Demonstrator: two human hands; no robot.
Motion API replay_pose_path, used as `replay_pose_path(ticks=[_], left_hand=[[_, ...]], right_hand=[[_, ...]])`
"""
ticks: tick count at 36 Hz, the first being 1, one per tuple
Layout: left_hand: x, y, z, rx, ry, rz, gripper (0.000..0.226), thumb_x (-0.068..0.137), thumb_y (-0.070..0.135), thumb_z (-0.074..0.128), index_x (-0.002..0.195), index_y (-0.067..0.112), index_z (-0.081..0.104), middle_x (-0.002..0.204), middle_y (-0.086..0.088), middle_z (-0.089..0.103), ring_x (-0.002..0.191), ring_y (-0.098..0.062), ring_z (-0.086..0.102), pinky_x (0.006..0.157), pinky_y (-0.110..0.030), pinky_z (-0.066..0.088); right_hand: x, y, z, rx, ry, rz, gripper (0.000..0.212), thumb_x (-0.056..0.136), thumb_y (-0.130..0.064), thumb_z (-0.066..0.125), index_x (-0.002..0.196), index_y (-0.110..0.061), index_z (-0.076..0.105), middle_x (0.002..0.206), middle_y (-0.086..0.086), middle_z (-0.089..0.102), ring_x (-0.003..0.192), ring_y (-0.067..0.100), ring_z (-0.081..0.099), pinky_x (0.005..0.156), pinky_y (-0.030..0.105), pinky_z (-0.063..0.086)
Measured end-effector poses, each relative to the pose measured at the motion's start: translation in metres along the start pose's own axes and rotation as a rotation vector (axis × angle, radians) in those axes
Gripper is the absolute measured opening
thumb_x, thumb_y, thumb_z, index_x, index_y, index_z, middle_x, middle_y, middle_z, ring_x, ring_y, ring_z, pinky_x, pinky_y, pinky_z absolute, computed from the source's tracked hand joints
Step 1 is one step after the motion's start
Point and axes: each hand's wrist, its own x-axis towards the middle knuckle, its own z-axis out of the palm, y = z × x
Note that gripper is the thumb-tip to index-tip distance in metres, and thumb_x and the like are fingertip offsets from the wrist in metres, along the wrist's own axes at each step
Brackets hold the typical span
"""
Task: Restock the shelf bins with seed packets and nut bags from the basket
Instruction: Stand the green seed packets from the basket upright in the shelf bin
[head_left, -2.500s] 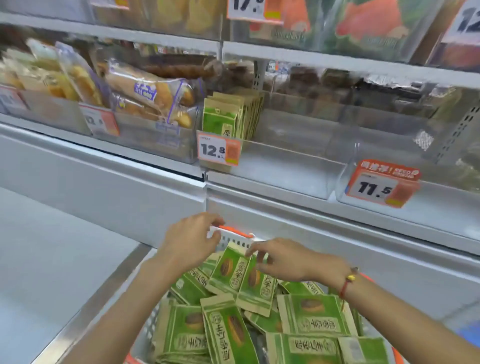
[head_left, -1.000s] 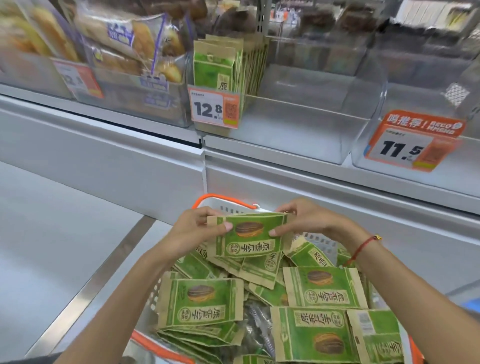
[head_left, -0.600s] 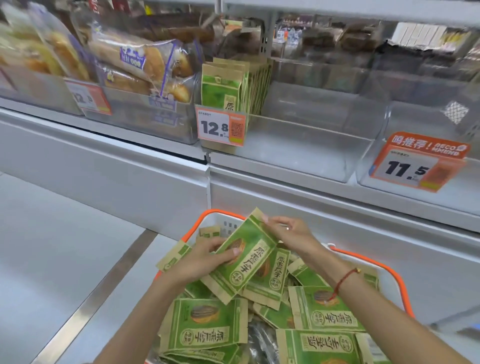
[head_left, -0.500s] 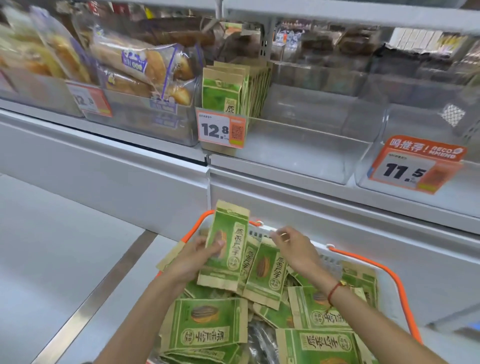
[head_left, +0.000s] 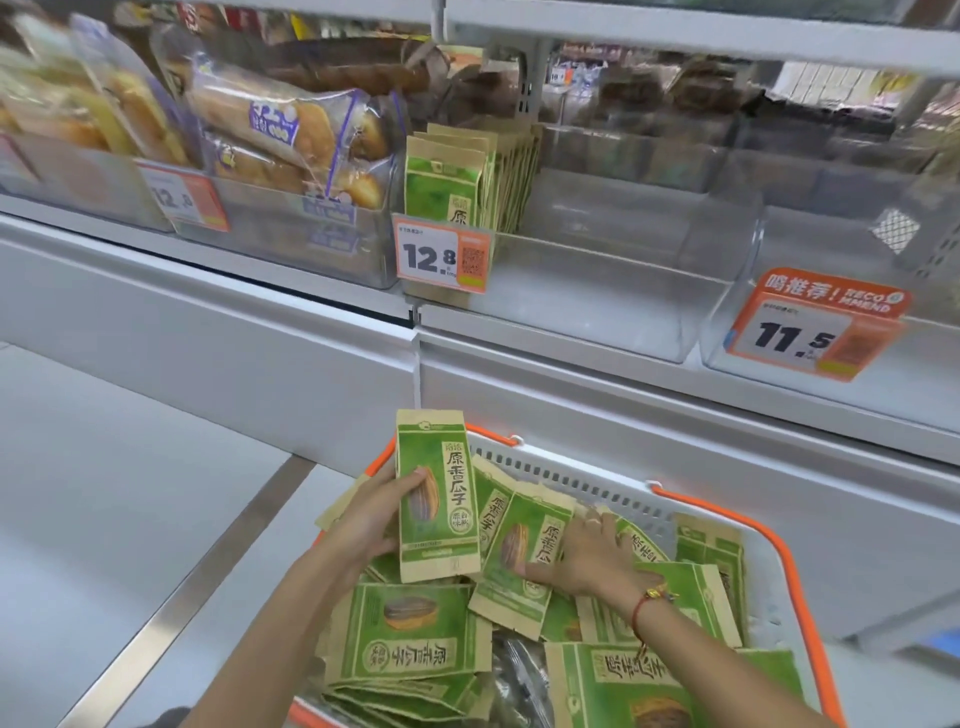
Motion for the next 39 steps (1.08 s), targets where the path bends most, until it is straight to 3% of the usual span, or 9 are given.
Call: replay_pose_path(ticks=[2, 5, 9, 13, 19, 26, 30, 35, 39], left_hand=[[-0.002, 0.000, -0.003, 0.022, -0.003, -0.007, 0.022, 0.098, 0.015, 0.049, 0.118, 0.019, 0.056, 0.091, -0.002, 0.068, 0.077, -0.019, 0.064, 0.060, -0.033, 0.053], [-0.004, 0.001, -0.005, 0.053, -0.001, -0.017, 0.019, 0.098, 0.015, 0.048, 0.114, 0.016, 0.057, 0.085, -0.002, 0.067, 0.067, -0.015, 0.064, 0.046, -0.026, 0.051], [-0.004, 0.002, -0.010, 0.036, 0.045, -0.030, 0.014, 0.099, 0.011, 0.044, 0.109, 0.009, 0.055, 0.077, -0.006, 0.063, 0.041, -0.009, 0.062, 0.033, -0.019, 0.045], [-0.007, 0.004, -0.009, 0.007, 0.056, -0.050, 0.022, 0.100, 0.010, 0.041, 0.119, 0.006, 0.051, 0.081, -0.008, 0.059, 0.058, -0.020, 0.062, 0.032, -0.021, 0.045], [-0.009, 0.001, 0.007, 0.024, 0.006, -0.057, 0.019, 0.101, 0.025, 0.041, 0.097, 0.019, 0.059, 0.081, -0.002, 0.068, 0.080, -0.019, 0.059, 0.071, -0.035, 0.051], [-0.015, 0.006, 0.011, 0.013, -0.095, 0.012, 0.041, 0.093, 0.053, 0.044, 0.112, 0.023, 0.065, 0.104, -0.012, 0.072, 0.098, -0.032, 0.068, 0.093, -0.049, 0.050], [-0.013, 0.002, 0.006, 0.133, -0.049, 0.117, 0.034, 0.093, 0.049, 0.048, 0.108, 0.024, 0.066, 0.092, -0.003, 0.075, 0.084, -0.022, 0.072, 0.075, -0.035, 0.056], [-0.007, 0.005, -0.013, 0.102, 0.229, 0.161, 0.051, 0.091, 0.053, 0.049, 0.064, 0.010, 0.047, 0.068, -0.010, 0.058, 0.076, -0.031, 0.062, 0.085, -0.039, 0.048], [-0.002, 0.006, -0.024, -0.010, 0.322, 0.167, 0.049, 0.094, 0.049, 0.048, 0.083, 0.004, 0.060, 0.085, -0.012, 0.067, 0.086, -0.031, 0.067, 0.089, -0.046, 0.051]], right_hand=[[-0.003, -0.002, 0.001, 0.055, 0.067, 0.000, 0.054, 0.068, -0.073, 0.061, 0.077, -0.020, 0.053, 0.152, 0.006, 0.029, 0.144, 0.032, 0.010, 0.115, 0.051, 0.011], [0.001, -0.007, 0.007, 0.218, 0.171, 0.027, 0.066, 0.063, -0.063, 0.073, 0.105, -0.016, 0.053, 0.131, 0.002, 0.046, 0.132, 0.027, 0.033, 0.111, 0.042, 0.029], [-0.003, -0.014, -0.005, 0.662, 0.116, -0.040, 0.056, 0.078, -0.027, 0.075, 0.121, -0.014, 0.043, 0.107, -0.002, 0.061, 0.093, 0.014, 0.062, 0.074, 0.026, 0.053], [-0.010, -0.017, -0.041, 0.949, 0.115, -0.111, 0.031, 0.090, -0.016, 0.063, 0.116, -0.016, 0.045, 0.100, 0.001, 0.065, 0.078, 0.010, 0.065, 0.067, 0.026, 0.055], [-0.022, -0.036, -0.071, 1.295, 0.005, -0.192, 0.032, 0.089, -0.018, 0.066, 0.118, -0.019, 0.051, 0.089, 0.003, 0.073, 0.077, 0.010, 0.069, 0.060, 0.021, 0.053], [-0.035, -0.068, -0.050, 1.102, 0.165, -0.349, 0.035, 0.085, -0.020, 0.070, 0.117, -0.028, 0.058, 0.096, -0.005, 0.064, 0.079, -0.003, 0.062, 0.058, 0.013, 0.050], [-0.036, -0.078, -0.054, 0.984, 0.161, -0.439, 0.030, 0.090, -0.022, 0.064, 0.118, -0.030, 0.060, 0.096, -0.005, 0.065, 0.074, -0.001, 0.063, 0.056, 0.009, 0.049], [-0.003, -0.067, -0.064, 0.724, 0.292, -0.263, 0.023, 0.094, -0.030, 0.056, 0.114, -0.021, 0.063, 0.107, -0.001, 0.065, 0.087, 0.018, 0.066, 0.080, 0.037, 0.056], [0.029, -0.055, -0.045, 0.245, 0.049, -0.119, 0.044, 0.091, -0.052, 0.053, 0.096, -0.010, 0.066, 0.096, 0.000, 0.067, 0.063, 0.012, 0.054, 0.070, 0.025, 0.051]])
